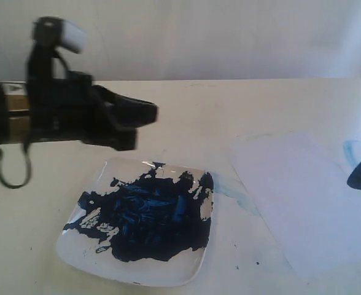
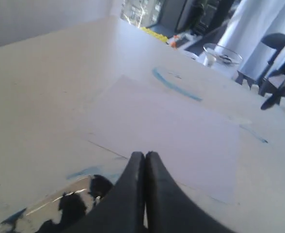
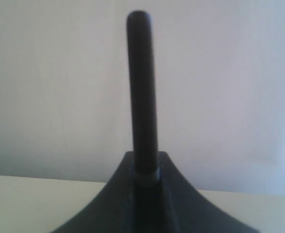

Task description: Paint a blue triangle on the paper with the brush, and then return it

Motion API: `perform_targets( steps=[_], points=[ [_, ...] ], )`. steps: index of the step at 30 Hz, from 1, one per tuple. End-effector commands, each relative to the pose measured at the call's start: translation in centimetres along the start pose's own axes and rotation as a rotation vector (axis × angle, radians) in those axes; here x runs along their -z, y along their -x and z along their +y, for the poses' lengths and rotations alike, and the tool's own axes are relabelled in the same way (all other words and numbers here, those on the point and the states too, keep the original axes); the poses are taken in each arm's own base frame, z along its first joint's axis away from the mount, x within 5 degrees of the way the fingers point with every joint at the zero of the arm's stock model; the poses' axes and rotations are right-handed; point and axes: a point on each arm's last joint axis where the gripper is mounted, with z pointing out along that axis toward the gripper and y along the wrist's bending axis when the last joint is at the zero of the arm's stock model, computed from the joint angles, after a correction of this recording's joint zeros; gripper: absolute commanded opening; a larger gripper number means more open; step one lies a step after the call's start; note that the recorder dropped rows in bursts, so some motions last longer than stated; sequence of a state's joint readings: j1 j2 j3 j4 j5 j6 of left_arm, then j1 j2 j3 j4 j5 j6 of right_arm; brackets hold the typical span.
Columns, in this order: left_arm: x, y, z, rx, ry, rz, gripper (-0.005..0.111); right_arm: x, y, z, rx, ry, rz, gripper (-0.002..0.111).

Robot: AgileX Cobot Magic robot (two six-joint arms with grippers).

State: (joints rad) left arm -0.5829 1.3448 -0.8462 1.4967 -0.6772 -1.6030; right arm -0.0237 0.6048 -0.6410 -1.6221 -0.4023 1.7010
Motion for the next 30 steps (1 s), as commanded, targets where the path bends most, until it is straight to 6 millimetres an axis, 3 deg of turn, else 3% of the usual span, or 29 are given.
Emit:
perform_targets(
  steps=[1, 4, 7, 13, 18, 22, 24, 25, 30],
  points=[
    [-8.0, 2.0, -1.1, 0.000, -0.114, 0.120, 0.000, 0.8, 0.3, 0.0, -0.017, -0.037, -0.023, 0.000],
    [-13.3, 4.0, -0.4, 0.127, -0.309, 0.125, 0.000, 0.8, 0.4, -0.2, -0.023, -0.057, -0.028, 0.000],
    [-17.1, 4.5, 1.7, 0.174, -0.308, 0.109, 0.000, 0.6, 0.4, -0.6, -0.065, -0.089, -0.041, 0.000],
    [-21.0, 0.3, 5.6, 0.161, -0.232, 0.162, 0.000, -1.3, -0.8, -1.5, -0.088, -0.106, 0.036, 0.000],
    [-21.6, 0.0, 6.8, 0.071, -0.142, 0.143, 0.000, -4.2, -2.8, -2.4, -0.106, -0.059, 0.130, 0.000],
    [-20.5, 3.8, 9.9, -0.149, 0.029, 0.021, 0.000, -5.9, -3.2, -2.3, -0.105, 0.041, 0.085, 0.000],
    [-19.5, 5.3, 12.3, -0.286, 0.238, -0.011, 0.000, -6.3, -3.7, -2.5, -0.103, 0.033, 0.102, 0.000],
    [-18.6, 5.7, 14.0, -0.411, 0.435, 0.014, 0.000, -6.6, -3.9, -2.6, -0.118, 0.038, 0.109, 0.000],
    [-16.0, 5.8, 16.5, -0.713, 0.889, 0.209, 0.000, -7.0, -4.1, -2.2, -0.132, 0.110, 0.105, 0.000]
  ],
)
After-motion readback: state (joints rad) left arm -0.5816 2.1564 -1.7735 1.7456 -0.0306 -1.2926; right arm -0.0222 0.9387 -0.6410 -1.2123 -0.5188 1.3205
